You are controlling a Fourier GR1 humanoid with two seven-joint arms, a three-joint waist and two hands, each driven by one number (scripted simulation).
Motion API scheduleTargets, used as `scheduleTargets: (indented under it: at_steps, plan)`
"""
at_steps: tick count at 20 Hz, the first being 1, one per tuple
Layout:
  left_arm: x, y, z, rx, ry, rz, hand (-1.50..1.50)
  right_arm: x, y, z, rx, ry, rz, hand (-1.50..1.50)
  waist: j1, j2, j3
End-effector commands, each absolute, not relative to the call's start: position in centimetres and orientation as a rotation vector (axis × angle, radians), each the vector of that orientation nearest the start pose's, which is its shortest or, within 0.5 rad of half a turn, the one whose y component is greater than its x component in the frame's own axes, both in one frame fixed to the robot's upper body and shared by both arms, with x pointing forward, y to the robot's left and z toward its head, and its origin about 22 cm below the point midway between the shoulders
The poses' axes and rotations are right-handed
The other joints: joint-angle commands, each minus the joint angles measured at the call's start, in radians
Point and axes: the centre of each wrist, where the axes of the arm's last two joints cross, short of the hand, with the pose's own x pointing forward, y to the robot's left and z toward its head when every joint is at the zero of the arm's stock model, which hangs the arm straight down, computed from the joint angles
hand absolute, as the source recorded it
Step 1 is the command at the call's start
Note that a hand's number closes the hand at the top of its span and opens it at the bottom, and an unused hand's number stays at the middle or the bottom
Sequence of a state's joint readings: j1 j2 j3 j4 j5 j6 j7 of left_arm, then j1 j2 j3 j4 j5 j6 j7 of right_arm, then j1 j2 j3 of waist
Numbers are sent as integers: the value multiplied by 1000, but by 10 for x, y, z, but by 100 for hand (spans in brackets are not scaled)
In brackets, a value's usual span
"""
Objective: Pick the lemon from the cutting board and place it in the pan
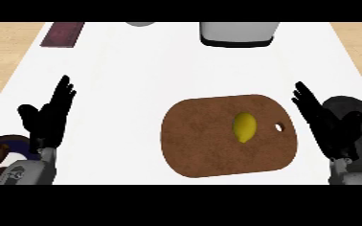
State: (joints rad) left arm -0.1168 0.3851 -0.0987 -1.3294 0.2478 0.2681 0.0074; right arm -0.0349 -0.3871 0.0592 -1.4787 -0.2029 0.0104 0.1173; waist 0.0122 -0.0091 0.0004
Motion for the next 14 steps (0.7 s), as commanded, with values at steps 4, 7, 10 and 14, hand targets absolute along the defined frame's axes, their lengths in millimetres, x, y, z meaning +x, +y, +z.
scheduleTargets:
  at_steps: [4,7,10,14]
  plan:
    - [273,346,20,487,-1310,-40,0,281,-249,71,-40,-1710,72,-150,-6,4,1]
    - [259,345,-5,469,-1246,-28,0,291,-271,109,-142,-2008,-417,-150,-107,-68,36]
    - [252,361,-7,532,-1192,-34,0,268,-318,53,-747,-1631,-243,150,-88,0,-5]
    - [257,368,3,510,-1181,-79,0,247,-238,36,-676,-1846,-508,-150,-42,2,1]
